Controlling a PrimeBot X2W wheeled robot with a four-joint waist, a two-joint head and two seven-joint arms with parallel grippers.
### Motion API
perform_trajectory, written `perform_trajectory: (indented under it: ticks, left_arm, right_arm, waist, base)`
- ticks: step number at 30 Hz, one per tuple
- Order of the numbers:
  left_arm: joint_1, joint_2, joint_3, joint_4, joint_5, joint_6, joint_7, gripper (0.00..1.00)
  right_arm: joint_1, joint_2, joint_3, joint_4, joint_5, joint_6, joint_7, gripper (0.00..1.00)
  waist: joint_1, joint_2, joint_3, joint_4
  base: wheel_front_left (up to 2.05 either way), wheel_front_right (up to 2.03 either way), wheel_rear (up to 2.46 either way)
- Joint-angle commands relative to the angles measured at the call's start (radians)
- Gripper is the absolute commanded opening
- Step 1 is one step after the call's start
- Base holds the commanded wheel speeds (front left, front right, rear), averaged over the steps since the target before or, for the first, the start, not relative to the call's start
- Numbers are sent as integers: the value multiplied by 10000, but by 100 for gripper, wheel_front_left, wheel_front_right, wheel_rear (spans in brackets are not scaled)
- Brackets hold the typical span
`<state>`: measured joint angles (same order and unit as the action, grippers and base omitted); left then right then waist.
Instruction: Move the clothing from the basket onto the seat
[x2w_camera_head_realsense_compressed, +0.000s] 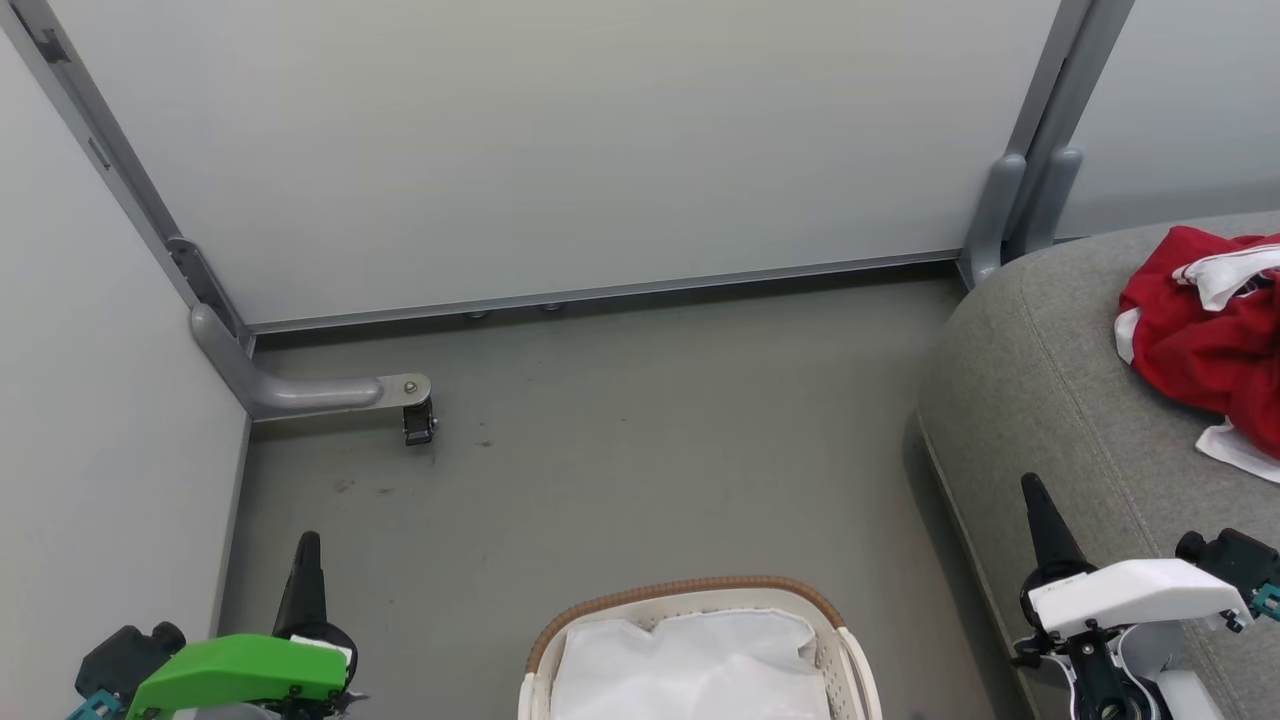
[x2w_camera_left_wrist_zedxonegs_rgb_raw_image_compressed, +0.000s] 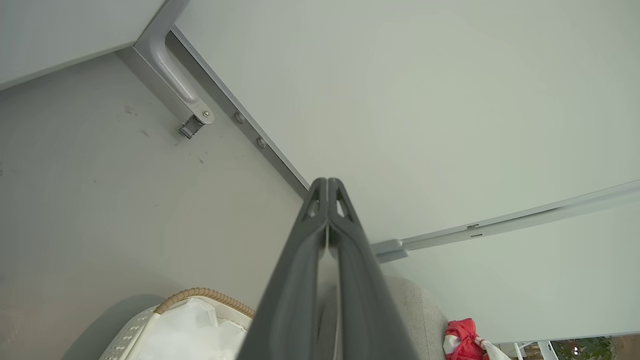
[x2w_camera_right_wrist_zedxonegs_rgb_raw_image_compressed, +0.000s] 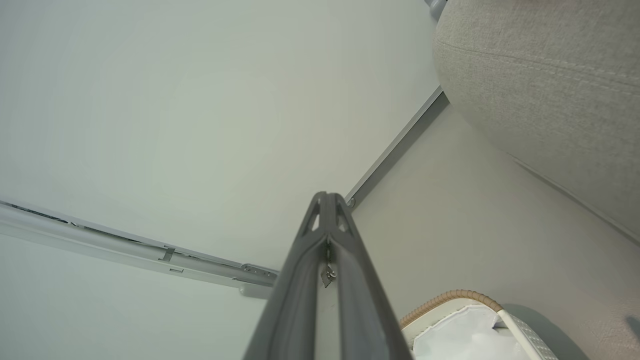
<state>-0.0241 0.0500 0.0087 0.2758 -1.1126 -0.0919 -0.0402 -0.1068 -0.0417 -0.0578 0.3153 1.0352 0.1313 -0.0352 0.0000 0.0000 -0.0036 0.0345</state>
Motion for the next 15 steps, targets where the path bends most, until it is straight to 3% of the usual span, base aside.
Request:
perform_trajectory:
  ticks: [1, 15]
  left_arm:
    - [-286, 49, 98, -119, -252, -72, 68, 0]
    - [-456, 51, 346, -172, -1483, -159, 451, 0]
  right_arm:
    - [-70, -68, -59, -161, 308, -4, 78, 0]
    - [-60, -79, -194, -314, 1720, -5, 447, 0]
  waist:
    - [0, 0, 1, -7]
    - [0, 0, 15, -77]
  base:
    - [0, 0, 0]
    - [0, 0, 0]
